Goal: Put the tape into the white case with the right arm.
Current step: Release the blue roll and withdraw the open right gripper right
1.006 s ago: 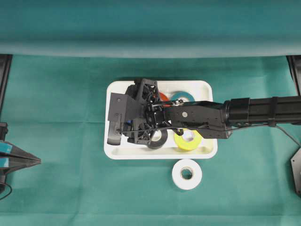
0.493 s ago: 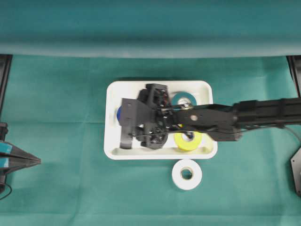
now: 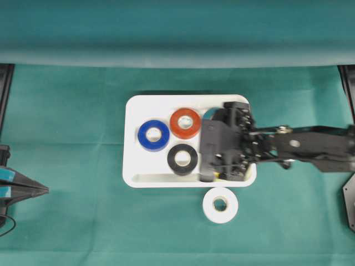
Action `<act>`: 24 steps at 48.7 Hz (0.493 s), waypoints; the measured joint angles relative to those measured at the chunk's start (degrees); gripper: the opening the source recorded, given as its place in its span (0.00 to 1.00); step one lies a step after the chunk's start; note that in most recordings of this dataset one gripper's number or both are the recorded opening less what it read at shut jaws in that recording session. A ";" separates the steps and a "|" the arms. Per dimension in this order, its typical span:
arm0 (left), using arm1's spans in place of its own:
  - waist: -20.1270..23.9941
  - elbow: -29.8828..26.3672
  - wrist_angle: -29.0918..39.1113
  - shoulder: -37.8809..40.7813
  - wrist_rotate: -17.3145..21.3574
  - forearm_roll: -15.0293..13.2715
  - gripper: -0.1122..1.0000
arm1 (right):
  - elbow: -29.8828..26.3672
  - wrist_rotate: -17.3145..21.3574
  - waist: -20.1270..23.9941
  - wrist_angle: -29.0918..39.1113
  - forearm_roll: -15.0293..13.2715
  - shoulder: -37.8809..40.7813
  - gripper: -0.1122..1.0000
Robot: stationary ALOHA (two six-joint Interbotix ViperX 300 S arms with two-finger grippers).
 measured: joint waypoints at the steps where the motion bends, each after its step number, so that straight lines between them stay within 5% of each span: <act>1: 0.09 0.09 -0.09 0.09 0.00 0.00 0.10 | 0.79 0.09 -0.09 0.00 0.09 -0.79 0.59; 24: 0.09 0.09 -0.09 0.00 0.09 0.00 0.10 | 19.69 6.50 -0.09 -9.14 0.09 -21.18 0.58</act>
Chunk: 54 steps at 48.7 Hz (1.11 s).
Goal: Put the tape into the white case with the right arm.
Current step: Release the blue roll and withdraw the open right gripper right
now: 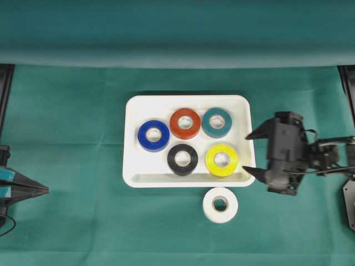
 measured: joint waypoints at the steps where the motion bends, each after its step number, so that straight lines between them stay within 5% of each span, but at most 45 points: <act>1: -0.09 -0.09 0.00 0.00 0.00 0.00 0.10 | 0.79 0.44 0.09 -0.18 -0.09 -0.79 0.58; 11: 0.00 -0.09 0.00 0.00 -0.09 0.00 0.10 | 5.54 3.87 0.00 -0.44 0.00 -5.27 0.58; 27: -0.09 -0.09 0.00 0.00 -0.09 0.00 0.10 | 7.12 4.04 0.53 -1.14 0.00 -6.77 0.58; 54: -0.09 0.00 0.00 0.00 -0.09 0.00 0.10 | 10.46 4.13 15.82 -2.29 0.00 -9.32 0.58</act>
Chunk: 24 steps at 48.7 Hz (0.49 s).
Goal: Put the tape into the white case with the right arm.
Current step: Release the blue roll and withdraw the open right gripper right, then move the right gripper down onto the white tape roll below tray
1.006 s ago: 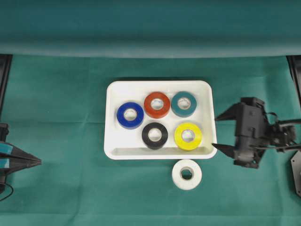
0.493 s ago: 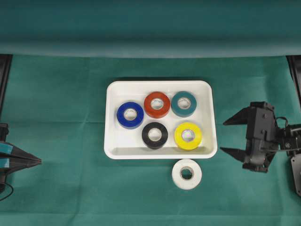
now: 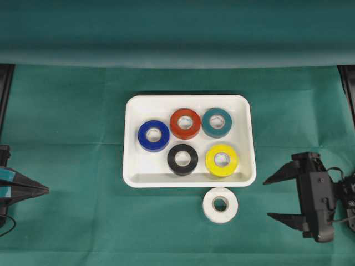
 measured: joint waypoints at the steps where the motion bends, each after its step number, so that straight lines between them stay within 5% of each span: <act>1: 0.00 0.00 0.00 0.00 0.09 0.00 0.10 | 0.18 0.00 0.26 0.00 0.00 -0.35 0.58; 24: 0.09 -0.09 0.00 0.00 0.00 0.00 0.10 | 1.58 -0.09 1.05 -1.67 0.00 -1.67 0.58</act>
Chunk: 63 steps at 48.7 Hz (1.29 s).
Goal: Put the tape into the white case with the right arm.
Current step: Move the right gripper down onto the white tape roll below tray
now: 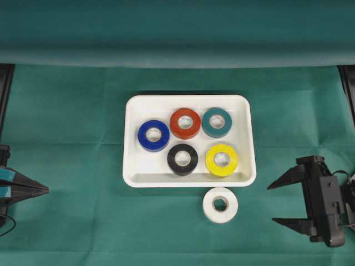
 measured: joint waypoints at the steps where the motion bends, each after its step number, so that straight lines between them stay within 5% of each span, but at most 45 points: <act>1: -0.09 0.09 0.00 0.00 0.00 0.00 0.10 | -0.18 0.09 -0.09 -0.44 0.00 0.44 0.58; 38: 0.00 0.00 0.00 0.00 0.00 0.00 0.10 | -18.11 -0.26 0.00 -0.18 -0.18 24.17 0.58; 63: -0.09 0.09 0.00 0.09 0.09 0.00 0.10 | -19.42 -0.18 1.58 3.60 0.18 30.41 0.58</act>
